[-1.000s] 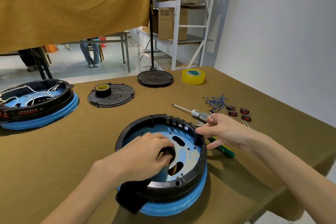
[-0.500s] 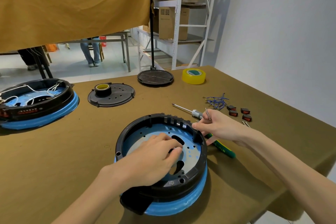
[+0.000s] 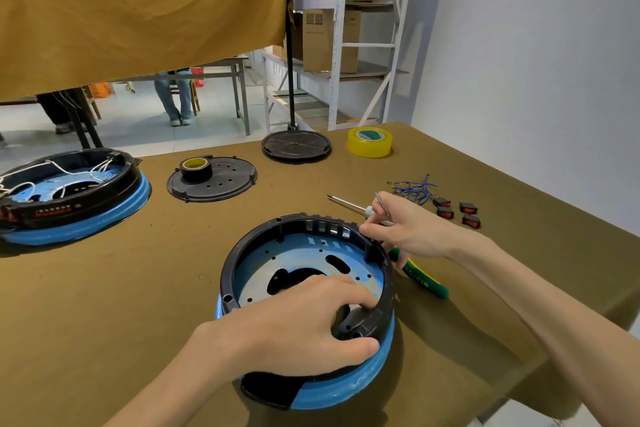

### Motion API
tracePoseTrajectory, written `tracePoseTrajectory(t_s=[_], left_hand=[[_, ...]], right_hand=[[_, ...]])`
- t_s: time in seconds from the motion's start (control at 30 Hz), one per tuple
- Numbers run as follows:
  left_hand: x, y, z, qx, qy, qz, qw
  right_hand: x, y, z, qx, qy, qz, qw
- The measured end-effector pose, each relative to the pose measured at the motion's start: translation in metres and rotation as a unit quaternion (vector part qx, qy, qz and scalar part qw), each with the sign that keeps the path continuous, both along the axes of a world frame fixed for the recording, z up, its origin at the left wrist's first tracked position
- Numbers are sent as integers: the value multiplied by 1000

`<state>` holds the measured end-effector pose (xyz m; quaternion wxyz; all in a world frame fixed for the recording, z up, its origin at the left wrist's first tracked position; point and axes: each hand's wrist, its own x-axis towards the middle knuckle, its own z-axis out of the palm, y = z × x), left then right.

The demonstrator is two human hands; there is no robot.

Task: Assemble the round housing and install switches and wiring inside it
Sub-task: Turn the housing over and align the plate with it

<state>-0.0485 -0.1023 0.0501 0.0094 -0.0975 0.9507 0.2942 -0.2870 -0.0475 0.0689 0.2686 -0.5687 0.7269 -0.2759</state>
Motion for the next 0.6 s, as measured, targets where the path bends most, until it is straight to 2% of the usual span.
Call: tracePoseTrajectory(t_s=[0.6], left_hand=[[-2, 9, -3, -4, -9, 16, 1000]], right_hand=[[4, 2, -10, -30, -10, -20, 999]])
